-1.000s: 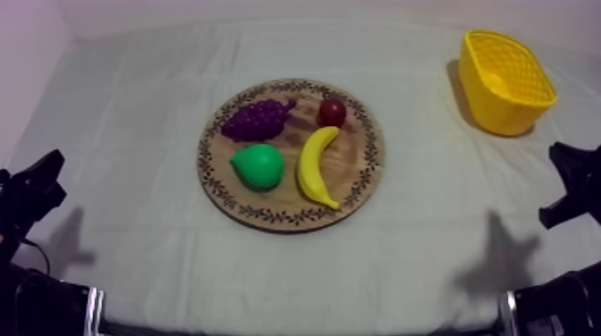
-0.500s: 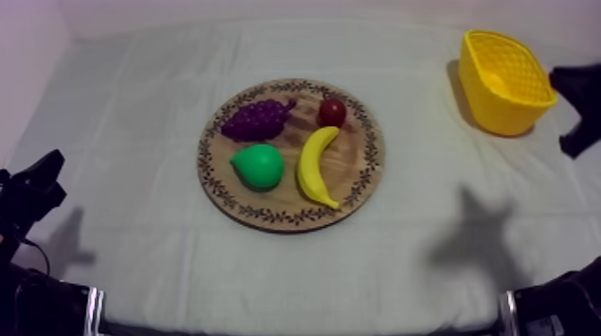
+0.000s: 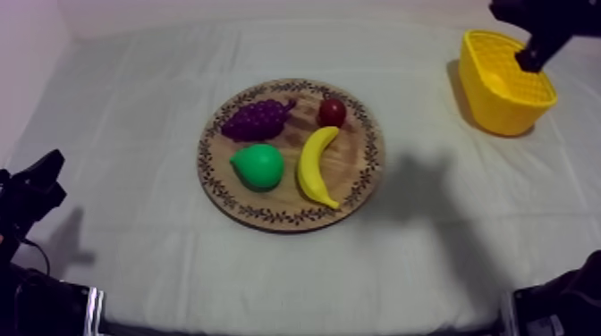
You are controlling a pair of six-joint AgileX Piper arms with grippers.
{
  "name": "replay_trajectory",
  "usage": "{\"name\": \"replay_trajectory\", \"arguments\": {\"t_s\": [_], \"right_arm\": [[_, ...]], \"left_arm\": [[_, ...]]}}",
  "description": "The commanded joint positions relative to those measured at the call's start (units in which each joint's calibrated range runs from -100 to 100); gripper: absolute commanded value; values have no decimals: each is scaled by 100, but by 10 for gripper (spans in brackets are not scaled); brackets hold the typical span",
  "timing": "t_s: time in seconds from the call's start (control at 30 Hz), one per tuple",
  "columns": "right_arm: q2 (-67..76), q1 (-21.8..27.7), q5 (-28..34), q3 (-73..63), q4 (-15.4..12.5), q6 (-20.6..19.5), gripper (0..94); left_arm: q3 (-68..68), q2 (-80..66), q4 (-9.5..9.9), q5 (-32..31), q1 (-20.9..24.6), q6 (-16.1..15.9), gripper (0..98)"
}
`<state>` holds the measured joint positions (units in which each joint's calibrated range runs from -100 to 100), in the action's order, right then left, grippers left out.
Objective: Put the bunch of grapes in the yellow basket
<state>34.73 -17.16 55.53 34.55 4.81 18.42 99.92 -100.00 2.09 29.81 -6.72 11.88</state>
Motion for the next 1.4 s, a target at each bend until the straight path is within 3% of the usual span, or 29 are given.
{"name": "replay_trajectory", "arguments": {"t_s": [0.0, 0.57, 1.37], "right_arm": [[-543, -159, 215, -588, 26, 18, 4], [-2845, -629, 1724, -3141, -108, 482, 3], [-6327, -888, 3760, -7029, -378, 968, 3]], "left_arm": [[-3, 0, -2, 2, 3, 1, 1], [-3, 0, -2, 2, 3, 1, 1], [-3, 0, -2, 2, 3, 1, 1]]}}
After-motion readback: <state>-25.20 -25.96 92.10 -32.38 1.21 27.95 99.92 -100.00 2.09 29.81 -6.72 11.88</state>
